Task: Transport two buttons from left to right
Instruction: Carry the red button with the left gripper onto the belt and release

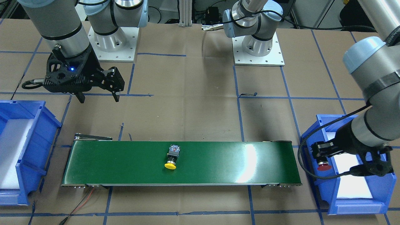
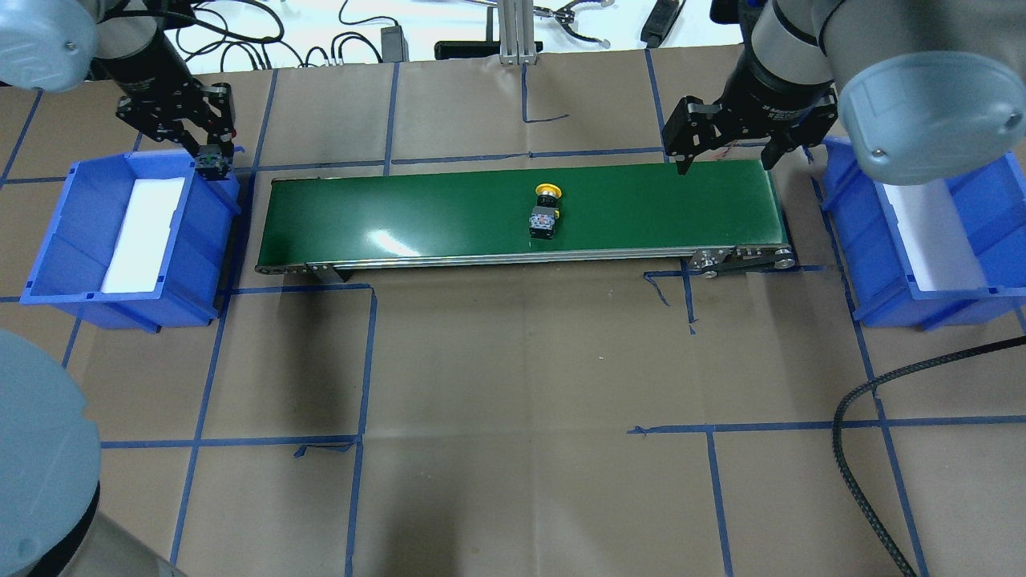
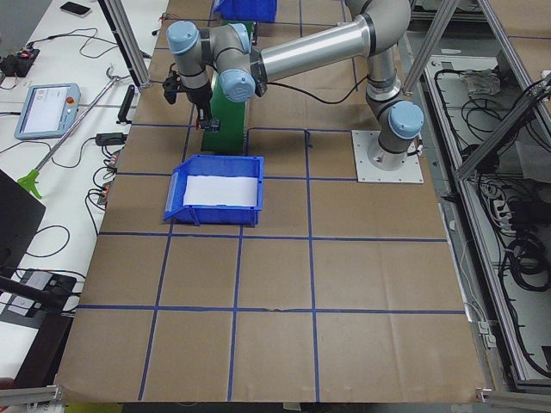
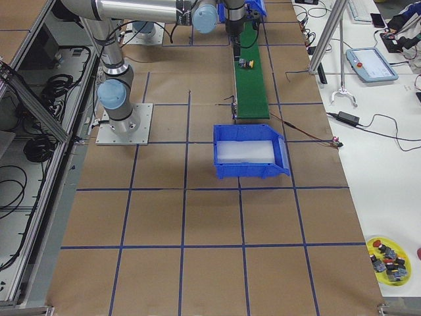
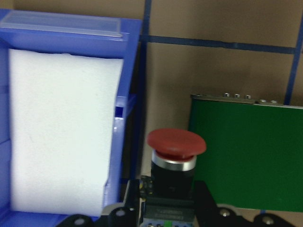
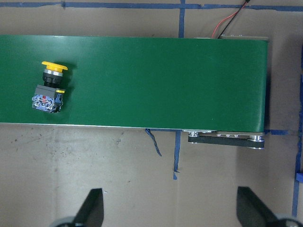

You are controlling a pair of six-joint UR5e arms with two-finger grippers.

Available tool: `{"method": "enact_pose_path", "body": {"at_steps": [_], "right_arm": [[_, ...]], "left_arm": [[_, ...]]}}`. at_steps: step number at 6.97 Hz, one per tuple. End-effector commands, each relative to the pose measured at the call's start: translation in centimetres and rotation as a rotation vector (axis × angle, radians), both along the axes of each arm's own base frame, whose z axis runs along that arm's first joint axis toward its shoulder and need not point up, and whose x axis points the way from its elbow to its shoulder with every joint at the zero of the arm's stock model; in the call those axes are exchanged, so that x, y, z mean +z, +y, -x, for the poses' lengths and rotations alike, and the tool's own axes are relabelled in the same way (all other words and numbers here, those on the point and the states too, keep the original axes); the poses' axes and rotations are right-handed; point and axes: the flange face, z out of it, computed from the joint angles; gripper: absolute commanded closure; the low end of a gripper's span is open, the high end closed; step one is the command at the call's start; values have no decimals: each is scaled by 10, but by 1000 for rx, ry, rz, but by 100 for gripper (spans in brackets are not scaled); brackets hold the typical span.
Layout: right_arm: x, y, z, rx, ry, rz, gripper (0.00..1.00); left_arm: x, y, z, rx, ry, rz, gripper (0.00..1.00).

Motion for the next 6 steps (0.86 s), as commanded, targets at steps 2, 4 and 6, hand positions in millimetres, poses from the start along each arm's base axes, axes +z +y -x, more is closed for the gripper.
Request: {"method": "enact_pose_path", "body": {"at_steps": [2, 4, 6], "right_arm": [[-49, -38, 0, -4, 0, 2, 0], [-60, -44, 0, -6, 0, 1, 0], [-75, -50, -1, -9, -1, -23, 0]], "left_arm": [[-60, 7, 54, 33, -1, 7, 95], [-99, 16, 60, 37, -8, 45, 95], [-106, 21, 71, 30, -5, 32, 9]]}}
